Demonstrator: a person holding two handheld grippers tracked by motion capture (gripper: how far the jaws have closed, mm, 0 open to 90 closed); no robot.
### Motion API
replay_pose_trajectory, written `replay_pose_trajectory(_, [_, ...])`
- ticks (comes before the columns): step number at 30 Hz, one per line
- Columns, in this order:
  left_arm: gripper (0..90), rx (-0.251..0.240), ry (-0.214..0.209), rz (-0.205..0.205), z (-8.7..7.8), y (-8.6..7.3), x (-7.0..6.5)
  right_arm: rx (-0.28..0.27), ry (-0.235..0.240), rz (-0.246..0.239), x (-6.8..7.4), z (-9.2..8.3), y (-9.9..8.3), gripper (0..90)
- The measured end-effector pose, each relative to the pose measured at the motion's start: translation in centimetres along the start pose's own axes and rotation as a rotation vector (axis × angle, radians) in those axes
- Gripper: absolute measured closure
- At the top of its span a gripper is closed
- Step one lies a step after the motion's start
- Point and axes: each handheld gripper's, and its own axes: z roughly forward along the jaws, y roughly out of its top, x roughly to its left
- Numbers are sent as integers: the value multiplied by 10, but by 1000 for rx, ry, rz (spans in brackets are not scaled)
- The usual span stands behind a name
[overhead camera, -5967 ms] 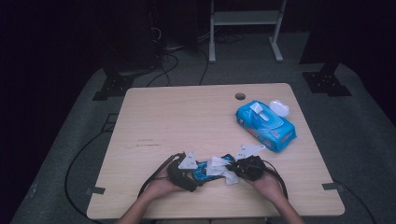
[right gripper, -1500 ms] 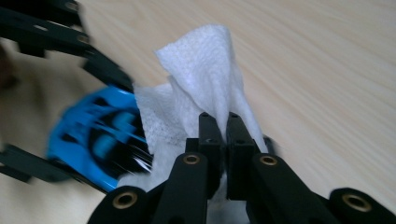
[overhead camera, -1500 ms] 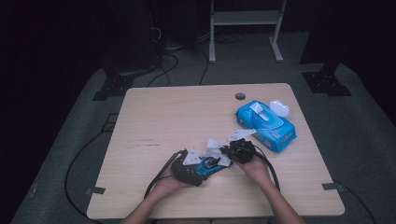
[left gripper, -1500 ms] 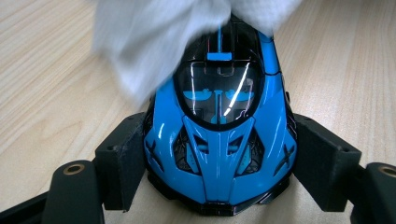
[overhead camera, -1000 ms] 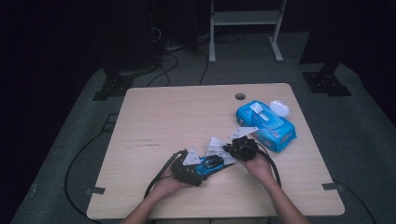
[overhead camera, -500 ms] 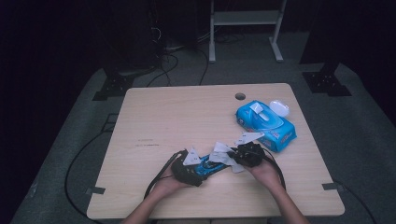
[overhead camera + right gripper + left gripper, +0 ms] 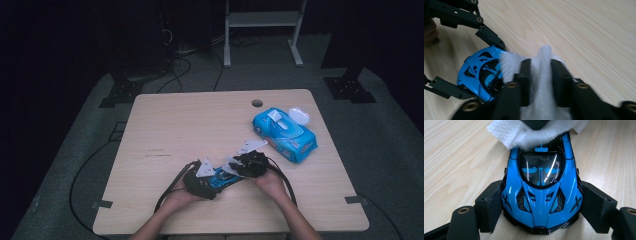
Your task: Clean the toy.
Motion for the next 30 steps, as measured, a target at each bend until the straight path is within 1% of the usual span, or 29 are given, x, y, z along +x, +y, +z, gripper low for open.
replay_pose_trajectory(1, [253,0,0,0,0,0,0,0,0,0,0,0,0,739])
replay_pose_trajectory(2, [252,0,-1,1,0,0,0,23,-57,-49,0,1,0,837])
replay_pose_trajectory(3, [253,0,-2,4,0,0,1,44,-99,-84,-1,1,-1,852])
replay_pose_trajectory(4, [253,0,-2,4,0,0,1,44,-99,-84,-1,1,-1,852])
replay_pose_trajectory(5, [253,0,-3,5,0,0,1,51,-119,-73,-8,-3,-4,865])
replay_pose_trajectory(6, [253,-1,-1,7,0,0,1,50,-132,-69,-12,-5,-6,867])
replay_pose_trajectory(7, [253,-1,-1,6,0,0,0,30,-134,-41,-17,-10,-8,868])
replay_pose_trajectory(8, [253,0,-1,7,0,0,1,24,-153,-29,-19,-13,-9,868])
replay_pose_trajectory(10, [253,0,-2,7,0,0,1,17,-216,-38,-20,-19,-10,869])
replay_pose_trajectory(11, [253,0,-2,4,0,0,0,-2,-198,-7,-23,-22,-11,869])
replay_pose_trajectory(12, [253,1,-2,4,0,0,0,-9,-175,14,-25,-24,-12,869])
replay_pose_trajectory(14, [253,2,-2,4,0,0,0,8,-165,4,-23,-23,-13,869])
replay_pose_trajectory(17, [253,3,-1,4,0,0,0,21,-125,-18,-16,-15,-11,869])
replay_pose_trajectory(19, [253,2,-3,3,0,0,1,6,-63,-14,-10,-9,-10,869])
replay_pose_trajectory(20, [253,2,-4,2,0,0,1,13,-67,-25,-9,-7,-10,869])
replay_pose_trajectory(21, [253,2,-4,2,0,0,1,18,-83,-35,-8,-6,-9,870])
replay_pose_trajectory(22, [253,2,-4,2,0,0,1,18,-83,-35,-8,-6,-9,870])
replay_pose_trajectory(23, [254,1,-4,3,0,0,1,28,-109,-14,-14,-7,-9,872])
replay_pose_trajectory(24, [254,1,-4,3,0,0,1,28,-109,-14,-14,-7,-9,872])
replay_pose_trajectory(25, [254,0,-5,3,0,0,1,27,-97,9,-17,-7,-10,872])
replay_pose_trajectory(26, [253,-5,-6,-2,0,0,1,23,-56,37,-18,-6,-9,872])
replay_pose_trajectory(27, [253,-5,-5,-2,0,0,1,20,-35,34,-15,-4,-7,872])
replay_pose_trajectory(28, [254,-5,-5,-2,0,0,1,20,-35,34,-15,-4,-7,872])
replay_pose_trajectory(29, [253,-5,-6,-4,1,0,1,7,-1,29,-7,0,-3,872])
replay_pose_trajectory(30, [253,-5,-6,-4,1,0,1,-2,25,31,-4,3,0,872])
